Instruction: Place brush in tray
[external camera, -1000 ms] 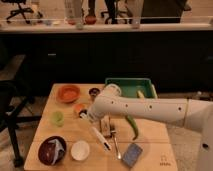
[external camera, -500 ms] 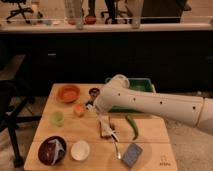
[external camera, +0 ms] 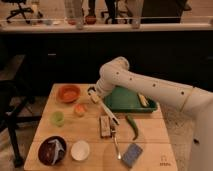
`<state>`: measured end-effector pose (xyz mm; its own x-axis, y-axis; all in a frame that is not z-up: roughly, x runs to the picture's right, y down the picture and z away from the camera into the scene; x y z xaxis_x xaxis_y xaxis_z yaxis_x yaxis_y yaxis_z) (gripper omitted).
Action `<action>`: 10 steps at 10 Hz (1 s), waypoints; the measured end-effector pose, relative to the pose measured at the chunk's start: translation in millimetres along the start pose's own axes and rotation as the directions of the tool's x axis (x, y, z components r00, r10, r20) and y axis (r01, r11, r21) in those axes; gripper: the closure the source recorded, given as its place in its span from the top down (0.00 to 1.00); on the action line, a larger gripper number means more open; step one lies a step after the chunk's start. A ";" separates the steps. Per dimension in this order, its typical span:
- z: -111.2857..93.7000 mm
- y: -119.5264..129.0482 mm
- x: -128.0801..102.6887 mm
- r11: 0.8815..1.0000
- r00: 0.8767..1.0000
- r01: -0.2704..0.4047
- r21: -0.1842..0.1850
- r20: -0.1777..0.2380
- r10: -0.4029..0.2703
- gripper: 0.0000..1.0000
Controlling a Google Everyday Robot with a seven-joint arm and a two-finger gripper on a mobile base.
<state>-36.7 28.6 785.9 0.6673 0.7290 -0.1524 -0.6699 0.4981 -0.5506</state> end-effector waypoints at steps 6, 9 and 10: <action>-0.9 -23.0 -25.0 1.000 1.000 0.023 -0.015 -0.007 -0.023 0.19; -0.8 -23.1 -24.9 1.000 1.000 0.023 -0.015 -0.007 -0.023 0.19; -0.2 -24.2 -23.3 1.000 1.000 0.025 -0.011 -0.013 -0.025 0.19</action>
<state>-35.9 -0.5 802.6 0.6881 0.7102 -0.1487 -0.6494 0.5113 -0.5629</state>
